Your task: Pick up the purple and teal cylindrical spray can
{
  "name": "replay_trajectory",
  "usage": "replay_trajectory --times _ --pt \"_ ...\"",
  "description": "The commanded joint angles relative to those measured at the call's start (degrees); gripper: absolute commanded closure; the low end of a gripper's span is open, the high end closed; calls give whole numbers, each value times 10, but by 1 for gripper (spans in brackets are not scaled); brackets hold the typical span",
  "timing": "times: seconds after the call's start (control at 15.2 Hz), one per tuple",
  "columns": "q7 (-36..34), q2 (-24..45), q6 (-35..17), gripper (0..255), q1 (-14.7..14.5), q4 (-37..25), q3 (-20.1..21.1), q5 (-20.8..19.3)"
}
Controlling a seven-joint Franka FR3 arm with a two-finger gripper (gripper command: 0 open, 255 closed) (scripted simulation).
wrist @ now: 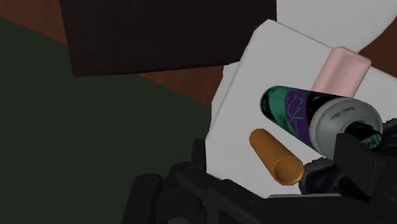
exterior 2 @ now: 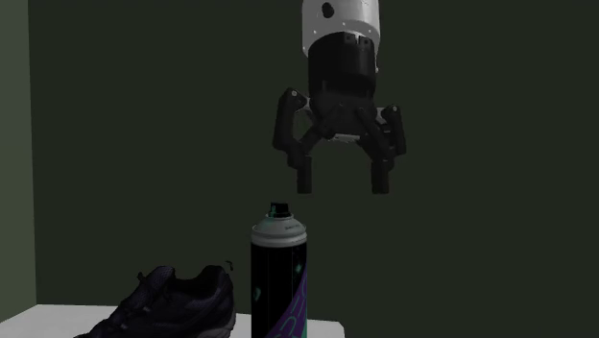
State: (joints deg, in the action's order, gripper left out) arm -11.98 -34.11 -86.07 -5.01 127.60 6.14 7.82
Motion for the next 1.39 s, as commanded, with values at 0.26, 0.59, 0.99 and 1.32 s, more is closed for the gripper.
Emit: replay_trajectory --times 0.26,0.59,0.99,1.32 --pt "-55 101 81 0 -32 -95 55 37" --pt "-50 96 43 0 -33 -53 58 39" --pt "-48 95 24 255 -34 -33 60 40" --pt "-48 95 24 255 -34 -33 60 40"
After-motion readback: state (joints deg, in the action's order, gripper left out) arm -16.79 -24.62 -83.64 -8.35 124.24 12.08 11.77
